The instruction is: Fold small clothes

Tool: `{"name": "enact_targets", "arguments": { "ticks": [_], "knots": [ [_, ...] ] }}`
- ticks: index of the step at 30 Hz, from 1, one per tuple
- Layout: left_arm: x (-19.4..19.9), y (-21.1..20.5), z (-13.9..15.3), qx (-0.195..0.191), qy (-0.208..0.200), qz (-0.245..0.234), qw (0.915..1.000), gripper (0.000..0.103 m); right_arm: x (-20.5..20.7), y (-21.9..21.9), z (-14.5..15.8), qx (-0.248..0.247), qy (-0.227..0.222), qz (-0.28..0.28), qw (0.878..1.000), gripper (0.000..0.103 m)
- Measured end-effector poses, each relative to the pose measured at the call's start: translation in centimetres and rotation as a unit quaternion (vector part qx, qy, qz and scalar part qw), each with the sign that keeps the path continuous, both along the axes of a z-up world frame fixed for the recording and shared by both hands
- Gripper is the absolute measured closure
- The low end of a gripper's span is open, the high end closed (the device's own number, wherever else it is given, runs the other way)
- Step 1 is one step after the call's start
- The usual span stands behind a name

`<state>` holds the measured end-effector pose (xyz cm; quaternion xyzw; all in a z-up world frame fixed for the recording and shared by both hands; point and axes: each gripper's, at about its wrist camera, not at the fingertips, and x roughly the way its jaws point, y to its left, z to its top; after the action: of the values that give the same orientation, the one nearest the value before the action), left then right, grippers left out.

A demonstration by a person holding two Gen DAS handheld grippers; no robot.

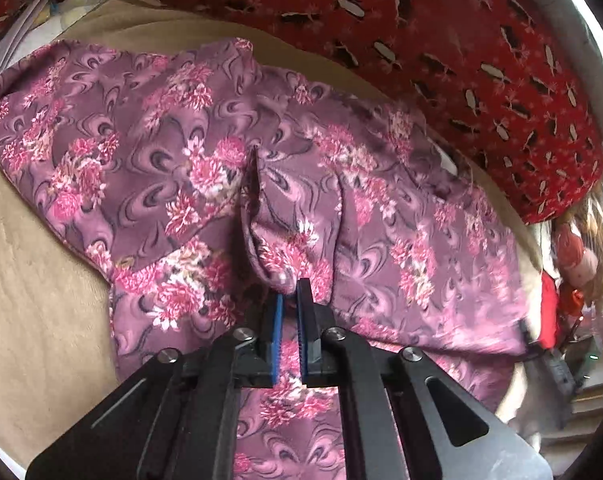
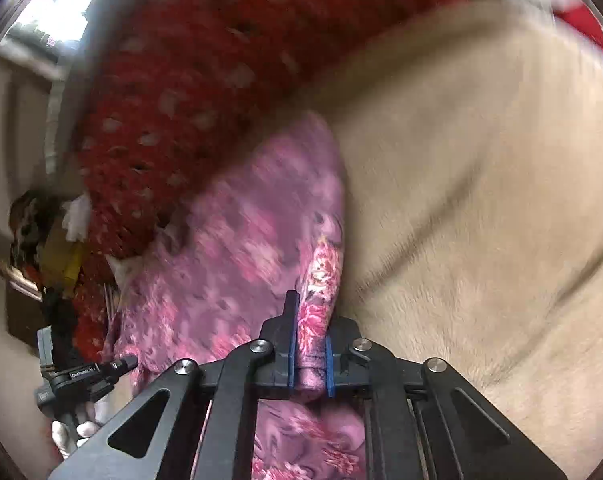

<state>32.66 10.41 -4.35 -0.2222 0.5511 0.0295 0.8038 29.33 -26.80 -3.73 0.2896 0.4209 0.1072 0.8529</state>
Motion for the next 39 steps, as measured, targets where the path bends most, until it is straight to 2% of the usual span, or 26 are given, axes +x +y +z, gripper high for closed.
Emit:
{"name": "enact_targets", "arguments": {
  "ticks": [2, 3, 5, 6, 7, 8, 9, 10, 11, 12, 13, 14, 15, 17, 19, 22, 26, 28, 29, 30, 31, 32, 33, 36, 39],
  "knots": [
    [-0.2, -0.2, -1.1, 0.003, 0.018, -0.011, 0.9998, 0.093, -1.0, -0.6, 0.7, -0.006, -0.033, -0.022, 0.999, 0.093],
    [-0.3, -0.1, -1.5, 0.002, 0.03, -0.012, 0.9995, 0.093, -0.8, -0.7, -0.3, -0.012, -0.01, -0.024, 1.0, 0.092],
    [-1.4, 0.8, -1.4, -0.02, 0.033, -0.007, 0.9993, 0.093, 0.0, -0.4, -3.2, -0.025, 0.079, 0.002, 0.997, 0.092],
    [-2.4, 1.4, -0.6, -0.036, 0.016, 0.003, 0.9992, 0.093, -0.7, -0.8, -2.7, -0.016, 0.061, -0.006, 0.998, 0.089],
    [-3.1, 1.7, 0.2, -0.048, -0.004, 0.007, 0.9988, 0.093, -1.3, -0.8, -1.5, -0.03, 0.046, -0.02, 0.998, 0.084],
    [-3.6, 1.8, 1.1, -0.051, -0.022, 0.007, 0.9984, 0.093, -2.0, -0.8, -0.1, -0.052, 0.021, -0.037, 0.998, 0.084],
    [-3.8, 1.5, 1.9, -0.047, -0.033, 0.005, 0.9983, 0.093, -2.6, -0.5, 1.1, -0.058, -0.011, -0.04, 0.997, 0.084],
    [-3.5, 0.8, 2.4, -0.037, -0.041, -0.002, 0.9985, 0.09, -2.9, -0.1, 1.7, -0.058, -0.025, -0.036, 0.997, 0.084],
    [-3.2, 0.2, 2.4, -0.025, -0.041, -0.011, 0.9988, 0.086, -2.9, 0.6, 2.3, -0.061, -0.03, -0.029, 0.997, 0.083],
    [-2.5, -0.4, 2.1, -0.01, -0.036, -0.018, 0.9991, 0.072, -2.8, 1.9, 2.7, -0.063, -0.03, -0.013, 0.997, 0.082],
    [-1.5, -1.0, 1.2, 0.009, -0.024, -0.024, 0.9994, 0.064, -2.6, 3.0, 2.7, -0.062, -0.026, 0.005, 0.998, 0.081],
    [-0.6, -1.5, 0.0, 0.026, -0.002, -0.028, 0.9993, 0.064, -2.3, 4.2, 2.5, -0.064, -0.02, 0.026, 0.997, 0.081],
    [0.0, -1.5, -1.2, 0.025, 0.021, -0.031, 0.999, 0.063, -2.2, 6.2, 2.3, -0.071, -0.01, 0.047, 0.996, 0.081],
    [-0.1, -0.5, -1.2, -0.01, 0.017, -0.021, 0.9996, 0.063, -2.2, 8.9, 1.9, -0.08, 0.0, 0.083, 0.993, 0.081],
    [-1.2, 1.8, 0.2, -0.052, -0.006, -0.01, 0.9986, 0.063, -2.0, 12.1, 1.8, -0.092, 0.0, 0.115, 0.989, 0.081],
    [-2.6, 6.1, 1.8, -0.059, -0.026, 0.011, 0.9978, 0.061, -1.0, 16.9, 1.9, -0.1, -0.006, 0.155, 0.983, 0.081],
    [-5.2, 14.4, 3.0, -0.019, -0.034, 0.074, 0.9965, 0.058, 1.0, 23.5, 2.1, -0.08, -0.011, 0.192, 0.978, 0.081],
    [-6.6, 19.5, 3.3, 0.01, -0.032, 0.112, 0.9931, 0.058, 1.5, 26.8, 1.4, -0.08, -0.018, 0.211, 0.974, 0.077],
    [-7.3, 22.4, 3.6, 0.026, -0.03, 0.134, 0.9903, 0.058, 1.8, 28.0, 0.6, -0.084, -0.012, 0.22, 0.972, 0.063],
    [-7.9, 24.7, 3.9, 0.042, -0.027, 0.151, 0.9873, 0.058, 2.2, 29.7, -1.1, -0.096, 0.014, 0.233, 0.968, 0.052],
    [-8.3, 27.0, 4.1, 0.057, -0.024, 0.166, 0.9842, 0.057, 1.8, 30.6, -2.0, -0.12, -0.002, 0.233, 0.965, 0.053],
    [-8.5, 28.6, 4.1, 0.065, -0.022, 0.172, 0.9828, 0.055, 0.7, 31.2, -2.0, -0.145, -0.051, 0.231, 0.961, 0.046],
    [-8.5, 29.8, 4.0, 0.071, -0.017, 0.176, 0.9817, 0.048, -0.2, 32.1, -2.3, -0.173, -0.077, 0.242, 0.952, 0.041],
    [-8.0, 32.8, 3.7, 0.085, -0.004, 0.182, 0.9796, 0.042, -0.6, 33.0, -2.2, -0.2, -0.086, 0.244, 0.945, 0.038],
    [-6.8, 33.4, 2.8, 0.084, 0.006, 0.153, 0.9845, 0.042, -0.4, 32.2, -2.6, -0.166, -0.085, 0.244, 0.952, 0.038]
  ]
}}
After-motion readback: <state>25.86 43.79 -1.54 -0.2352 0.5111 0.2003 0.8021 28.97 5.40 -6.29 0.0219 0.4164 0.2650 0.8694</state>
